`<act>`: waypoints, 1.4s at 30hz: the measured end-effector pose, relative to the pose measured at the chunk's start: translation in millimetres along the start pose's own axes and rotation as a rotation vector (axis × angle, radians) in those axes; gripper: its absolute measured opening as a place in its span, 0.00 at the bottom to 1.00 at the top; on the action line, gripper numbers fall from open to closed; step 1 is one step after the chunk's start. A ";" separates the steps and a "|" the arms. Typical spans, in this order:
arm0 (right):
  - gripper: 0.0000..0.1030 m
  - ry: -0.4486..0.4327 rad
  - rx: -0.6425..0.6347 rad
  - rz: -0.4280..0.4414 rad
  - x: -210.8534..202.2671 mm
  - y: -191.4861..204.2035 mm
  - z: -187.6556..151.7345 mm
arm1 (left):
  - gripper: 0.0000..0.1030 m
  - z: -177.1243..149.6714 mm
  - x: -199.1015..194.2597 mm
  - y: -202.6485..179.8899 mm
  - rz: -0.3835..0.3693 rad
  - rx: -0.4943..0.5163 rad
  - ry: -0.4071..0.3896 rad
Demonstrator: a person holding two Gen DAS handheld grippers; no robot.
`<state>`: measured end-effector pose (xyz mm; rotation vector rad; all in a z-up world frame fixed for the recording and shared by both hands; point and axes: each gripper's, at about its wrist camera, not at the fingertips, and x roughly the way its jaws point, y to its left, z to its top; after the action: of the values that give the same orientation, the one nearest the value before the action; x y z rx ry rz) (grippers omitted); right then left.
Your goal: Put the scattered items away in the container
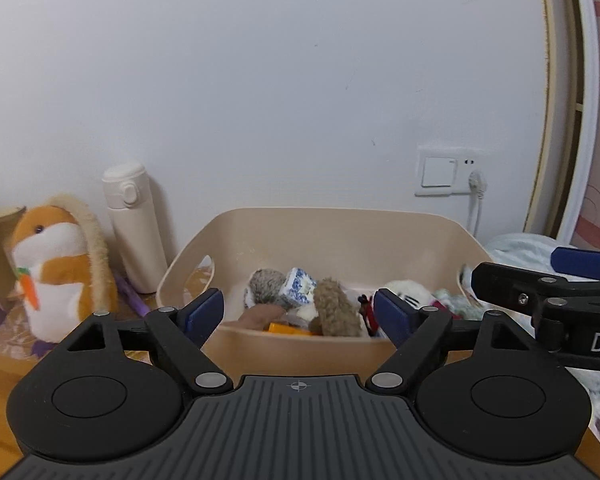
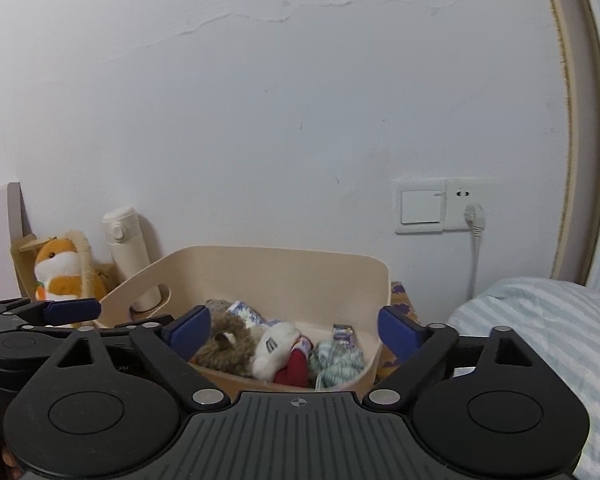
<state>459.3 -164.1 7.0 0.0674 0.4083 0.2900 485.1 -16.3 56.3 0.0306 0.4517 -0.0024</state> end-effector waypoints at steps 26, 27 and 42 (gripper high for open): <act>0.96 0.005 -0.030 0.008 -156.8 38.7 -34.6 | 0.81 -49.3 -164.2 -6.9 -0.001 0.030 -0.027; 0.96 0.005 -0.031 0.010 -161.9 39.5 -36.6 | 0.81 -50.9 -168.4 -5.9 -0.001 0.028 -0.029; 0.99 0.006 -0.036 0.036 -236.3 56.7 -78.2 | 0.81 -100.5 -242.4 -4.9 -0.021 -0.013 -0.004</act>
<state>205.7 -178.2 32.5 0.0388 0.4082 0.3331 223.1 -19.2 71.6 0.0130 0.4478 -0.0198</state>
